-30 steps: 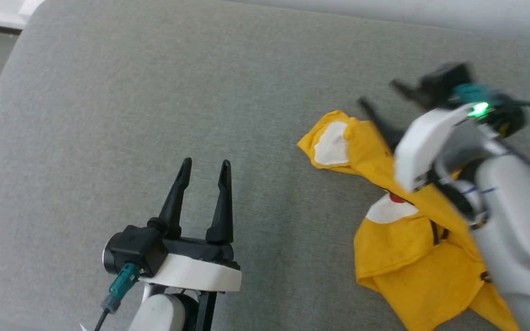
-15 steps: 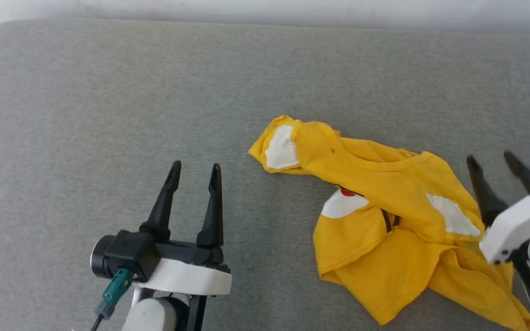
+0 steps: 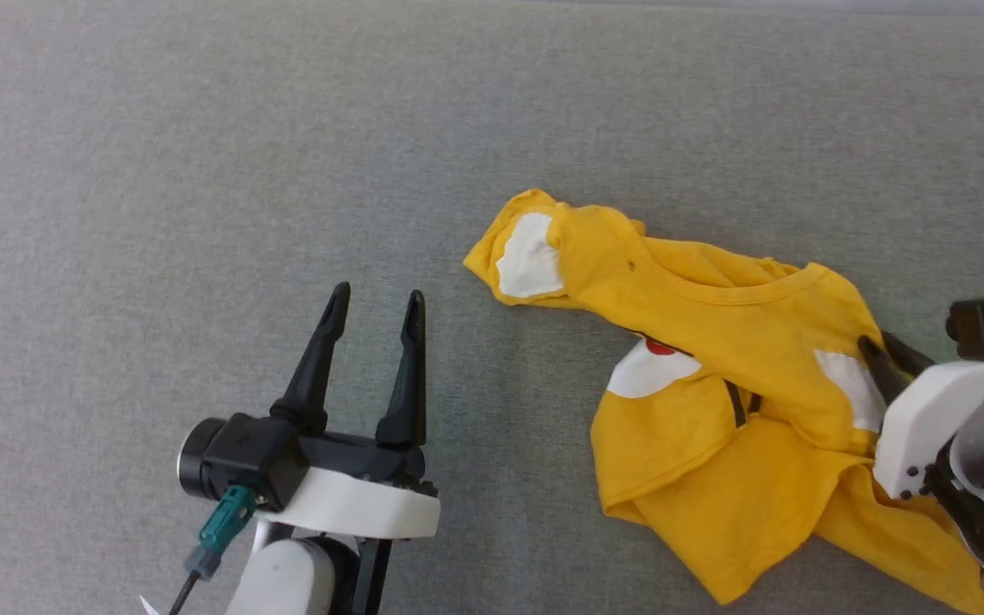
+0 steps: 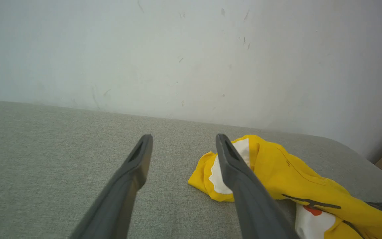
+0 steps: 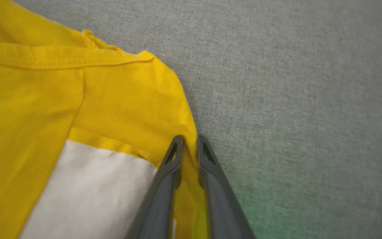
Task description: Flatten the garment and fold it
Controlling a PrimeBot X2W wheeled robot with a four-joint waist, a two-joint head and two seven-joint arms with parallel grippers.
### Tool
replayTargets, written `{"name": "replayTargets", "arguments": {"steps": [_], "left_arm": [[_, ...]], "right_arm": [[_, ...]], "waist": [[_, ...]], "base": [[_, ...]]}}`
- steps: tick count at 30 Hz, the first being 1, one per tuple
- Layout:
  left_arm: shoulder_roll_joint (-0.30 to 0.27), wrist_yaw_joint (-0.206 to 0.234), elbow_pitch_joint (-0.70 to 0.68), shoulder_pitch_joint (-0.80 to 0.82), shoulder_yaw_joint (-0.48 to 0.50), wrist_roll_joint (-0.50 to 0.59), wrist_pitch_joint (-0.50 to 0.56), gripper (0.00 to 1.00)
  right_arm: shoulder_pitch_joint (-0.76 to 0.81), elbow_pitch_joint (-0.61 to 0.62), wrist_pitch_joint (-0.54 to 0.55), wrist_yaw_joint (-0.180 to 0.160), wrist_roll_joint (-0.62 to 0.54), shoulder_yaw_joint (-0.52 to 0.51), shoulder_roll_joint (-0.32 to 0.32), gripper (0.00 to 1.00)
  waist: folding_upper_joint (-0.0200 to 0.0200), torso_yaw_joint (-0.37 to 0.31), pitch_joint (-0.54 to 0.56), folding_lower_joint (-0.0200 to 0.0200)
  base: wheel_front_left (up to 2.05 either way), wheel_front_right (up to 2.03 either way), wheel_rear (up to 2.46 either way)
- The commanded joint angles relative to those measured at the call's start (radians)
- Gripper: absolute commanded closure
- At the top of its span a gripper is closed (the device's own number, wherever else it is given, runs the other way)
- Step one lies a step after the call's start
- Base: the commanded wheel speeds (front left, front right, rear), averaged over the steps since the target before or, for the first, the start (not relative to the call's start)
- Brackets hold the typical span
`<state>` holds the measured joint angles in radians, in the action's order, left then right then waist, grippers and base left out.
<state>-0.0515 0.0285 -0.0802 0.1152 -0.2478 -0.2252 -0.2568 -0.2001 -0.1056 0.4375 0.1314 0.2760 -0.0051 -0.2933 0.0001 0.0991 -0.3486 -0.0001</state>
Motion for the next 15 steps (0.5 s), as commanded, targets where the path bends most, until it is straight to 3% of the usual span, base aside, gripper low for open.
{"name": "replayTargets", "arguments": {"steps": [1, 6, 15], "left_arm": [[0.001, 0.004, -0.001, 0.007, 0.004, 0.006, -0.005, 0.00], [0.001, 0.009, -0.005, 0.001, 0.006, 0.000, -0.005, 0.00], [0.001, 0.024, -0.019, 0.031, -0.025, -0.022, -0.005, 0.00]], "right_arm": [[-0.006, -0.011, 0.009, -0.001, 0.009, 0.014, -0.002, 1.00], [-0.044, 0.043, 0.005, -0.001, 0.012, -0.003, -0.055, 1.00], [-0.228, 0.170, 0.028, -0.001, -0.059, -0.111, -0.236, 1.00]], "waist": [[-0.0001, 0.009, -0.005, 0.0001], [-0.0001, 0.020, -0.002, 0.0001], [-0.0001, 0.060, -0.049, 0.0001]], "base": [[0.00, 0.00, 0.00], [0.00, 0.00, 0.00], [0.00, 0.00, 0.00]]}}
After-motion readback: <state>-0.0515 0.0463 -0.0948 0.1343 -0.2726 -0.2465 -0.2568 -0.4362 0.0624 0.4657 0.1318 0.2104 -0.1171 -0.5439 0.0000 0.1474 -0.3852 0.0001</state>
